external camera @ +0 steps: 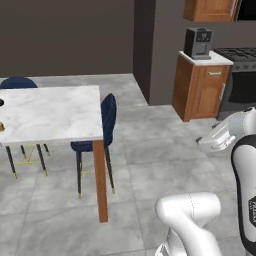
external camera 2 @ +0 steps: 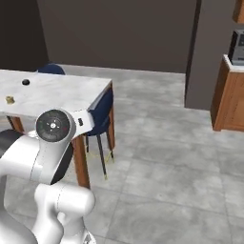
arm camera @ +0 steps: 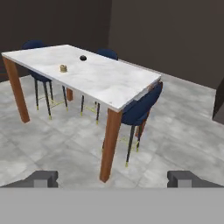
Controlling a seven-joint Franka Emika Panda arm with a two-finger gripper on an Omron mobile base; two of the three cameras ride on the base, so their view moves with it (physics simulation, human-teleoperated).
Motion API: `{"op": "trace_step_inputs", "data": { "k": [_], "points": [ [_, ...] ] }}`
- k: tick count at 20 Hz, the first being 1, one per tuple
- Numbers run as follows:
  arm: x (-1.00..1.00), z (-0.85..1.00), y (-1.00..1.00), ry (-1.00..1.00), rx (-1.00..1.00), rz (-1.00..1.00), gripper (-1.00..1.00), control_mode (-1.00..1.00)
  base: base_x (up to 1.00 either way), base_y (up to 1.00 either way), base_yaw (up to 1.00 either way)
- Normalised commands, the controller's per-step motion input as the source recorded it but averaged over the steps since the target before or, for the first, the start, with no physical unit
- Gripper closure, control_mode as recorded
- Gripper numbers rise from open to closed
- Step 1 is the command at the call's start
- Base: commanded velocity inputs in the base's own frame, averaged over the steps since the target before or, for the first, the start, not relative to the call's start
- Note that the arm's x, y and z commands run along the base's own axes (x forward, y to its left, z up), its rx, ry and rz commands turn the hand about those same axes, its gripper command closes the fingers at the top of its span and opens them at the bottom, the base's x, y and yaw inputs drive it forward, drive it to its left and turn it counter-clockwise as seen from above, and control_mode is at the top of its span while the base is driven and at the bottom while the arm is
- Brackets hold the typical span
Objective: Pick the candle and candle from the dining table and place them in the open cabinet. Close the cabinet after placing the objects.
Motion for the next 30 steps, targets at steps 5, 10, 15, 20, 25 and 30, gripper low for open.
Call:
{"op": "trace_step_inputs", "data": {
  "k": [5,10,15,20,25,30],
  "points": [
    [0.00,0.00,0.00,0.00,0.00,0.00,-1.00,1.00,0.00,1.00,-0.08],
    [0.00,0.00,0.00,0.00,0.00,0.00,-1.00,1.00,0.16,1.00,-0.11],
    [0.00,0.00,0.00,0.00,0.00,0.00,-1.00,1.00,0.52,1.00,-0.16],
    [0.00,0.00,0.00,0.00,0.00,0.00,-1.00,1.00,0.96,0.90,-0.23],
    [0.00,0.00,0.00,0.00,0.00,0.00,-1.00,1.00,0.99,0.23,-0.19],
    [0.00,0.00,0.00,0.00,0.00,0.00,-1.00,1.00,0.46,-0.17,0.01]
  ]
}}
